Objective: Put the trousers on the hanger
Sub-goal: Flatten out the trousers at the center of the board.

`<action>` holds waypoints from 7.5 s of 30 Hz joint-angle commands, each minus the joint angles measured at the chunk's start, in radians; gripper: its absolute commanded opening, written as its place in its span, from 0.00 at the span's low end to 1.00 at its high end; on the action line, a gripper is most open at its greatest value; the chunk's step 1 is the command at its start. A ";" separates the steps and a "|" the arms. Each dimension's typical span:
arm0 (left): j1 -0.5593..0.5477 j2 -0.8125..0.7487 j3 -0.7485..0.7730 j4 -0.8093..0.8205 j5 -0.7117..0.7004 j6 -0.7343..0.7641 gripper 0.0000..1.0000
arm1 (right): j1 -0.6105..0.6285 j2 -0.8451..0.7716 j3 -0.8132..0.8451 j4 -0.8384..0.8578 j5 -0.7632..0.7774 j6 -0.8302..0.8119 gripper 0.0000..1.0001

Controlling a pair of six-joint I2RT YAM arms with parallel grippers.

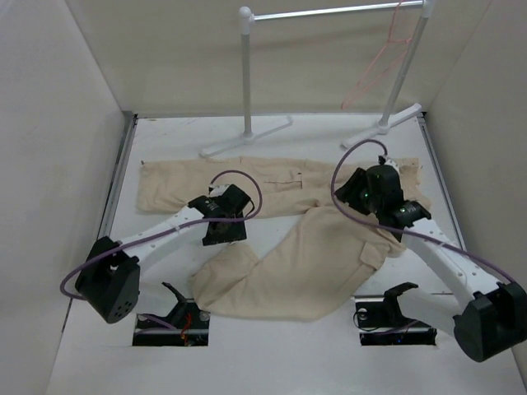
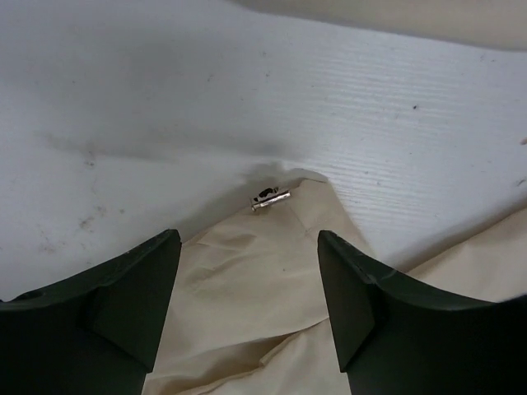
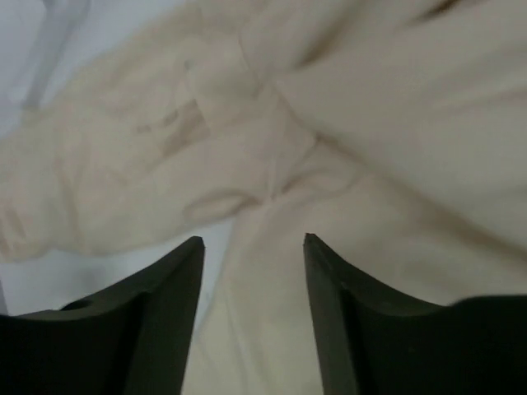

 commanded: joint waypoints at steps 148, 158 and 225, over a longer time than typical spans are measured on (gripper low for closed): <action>0.863 0.178 0.294 0.235 -0.007 0.022 0.46 | 0.162 -0.133 -0.057 -0.070 -0.077 -0.015 0.69; 0.784 -0.292 -0.192 -0.024 0.034 -0.122 0.49 | -0.175 -0.313 -0.121 -0.230 -0.033 -0.015 0.17; 0.432 -0.387 -0.392 0.055 0.181 -0.164 0.35 | -0.832 -0.063 -0.025 -0.420 0.185 0.092 0.01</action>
